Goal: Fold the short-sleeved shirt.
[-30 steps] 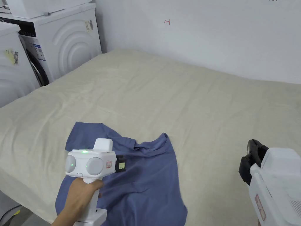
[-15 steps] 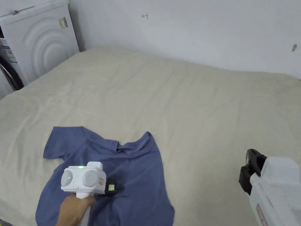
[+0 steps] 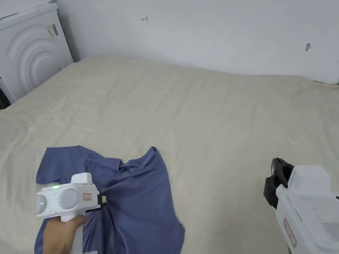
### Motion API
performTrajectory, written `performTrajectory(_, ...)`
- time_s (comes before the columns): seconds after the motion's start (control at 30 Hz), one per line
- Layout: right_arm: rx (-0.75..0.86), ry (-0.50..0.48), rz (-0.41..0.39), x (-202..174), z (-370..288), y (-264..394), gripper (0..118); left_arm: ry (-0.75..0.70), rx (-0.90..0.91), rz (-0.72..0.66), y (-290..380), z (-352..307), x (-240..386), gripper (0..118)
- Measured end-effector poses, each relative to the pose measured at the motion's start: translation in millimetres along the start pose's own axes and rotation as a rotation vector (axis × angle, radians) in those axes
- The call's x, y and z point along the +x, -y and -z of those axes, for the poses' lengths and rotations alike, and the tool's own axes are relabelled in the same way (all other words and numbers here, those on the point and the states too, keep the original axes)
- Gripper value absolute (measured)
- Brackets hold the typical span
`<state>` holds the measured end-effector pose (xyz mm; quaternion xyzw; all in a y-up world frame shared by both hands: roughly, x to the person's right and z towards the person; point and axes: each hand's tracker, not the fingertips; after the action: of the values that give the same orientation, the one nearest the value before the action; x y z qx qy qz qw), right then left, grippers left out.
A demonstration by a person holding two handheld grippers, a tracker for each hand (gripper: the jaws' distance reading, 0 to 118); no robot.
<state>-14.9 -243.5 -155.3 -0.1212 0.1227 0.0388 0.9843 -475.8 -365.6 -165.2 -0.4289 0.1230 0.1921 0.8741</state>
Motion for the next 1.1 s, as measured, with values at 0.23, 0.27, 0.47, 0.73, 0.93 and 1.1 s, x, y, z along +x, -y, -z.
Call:
performTrajectory(0.23, 0.034, 0.045, 0.016, 28.2, -27.3, -5.0, 1, 0.122, 0.149, 0.053, -31.2, -59.3, 38.6, 0)
performTrajectory(0.27, 0.039, 0.056, 0.018, 32.8, -32.0, -5.6, 1, 0.130, 0.174, 0.076, -36.9, -70.1, 55.4, 0)
performTrajectory(0.47, 0.066, 0.129, 0.039, 65.6, -58.2, -6.1, 1, 0.273, 0.277, 0.206, -74.6, -111.5, 144.8, 0)
performTrajectory(0.73, 0.092, 0.249, 0.061, 110.7, -95.4, -5.8, 1, 0.503, 0.313, 0.396, -76.3, -138.7, 275.2, 0)
performTrajectory(0.93, 0.103, 0.345, 0.079, 142.6, -120.9, -3.0, 1, 0.645, 0.293, 0.519, -54.2, -146.4, 355.9, 0)
performTrajectory(1.1, 0.092, 0.394, 0.085, 165.2, -134.1, 6.3, 1, 0.702, 0.196, 0.596, -24.3, -124.5, 397.5, 0)
